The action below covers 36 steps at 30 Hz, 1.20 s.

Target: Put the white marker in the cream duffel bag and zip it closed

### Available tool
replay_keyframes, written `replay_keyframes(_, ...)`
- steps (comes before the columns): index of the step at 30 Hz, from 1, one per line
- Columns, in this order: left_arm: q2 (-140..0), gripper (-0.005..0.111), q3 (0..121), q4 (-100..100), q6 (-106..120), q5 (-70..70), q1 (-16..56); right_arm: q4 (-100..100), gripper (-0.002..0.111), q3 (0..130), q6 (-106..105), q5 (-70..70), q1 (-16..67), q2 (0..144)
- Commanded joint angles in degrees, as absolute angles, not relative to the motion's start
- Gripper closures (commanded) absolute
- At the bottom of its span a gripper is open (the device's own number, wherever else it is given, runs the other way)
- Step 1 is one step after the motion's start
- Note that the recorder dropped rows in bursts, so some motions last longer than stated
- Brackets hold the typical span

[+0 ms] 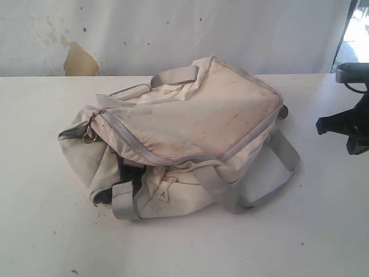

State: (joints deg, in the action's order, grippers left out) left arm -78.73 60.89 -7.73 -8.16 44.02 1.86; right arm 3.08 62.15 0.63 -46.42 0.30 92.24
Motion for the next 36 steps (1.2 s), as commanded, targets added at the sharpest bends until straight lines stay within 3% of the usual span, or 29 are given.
replay_keyframes(1,-76.93,0.107,60.67,-8.71,-6.71,45.21,1.92,2.5,0.108,61.96,0.0,-46.95,0.0,88.63)
replay_keyframes(12,-67.7,0.107,54.46,-8.71,-6.2,40.08,1.92,1.1,0.108,57.94,-0.5,-45.95,0.0,76.71)
replay_keyframes(24,-45.96,0.107,43.75,-8.36,-6.2,31.61,1.92,1.1,0.108,50.59,-3.5,-41.45,0.0,59.91)
replay_keyframes(36,-19.46,0.107,34.59,-6.91,-7.31,27.09,1.92,1.1,0.108,39.43,-4.33,-34.57,0.0,33.73)
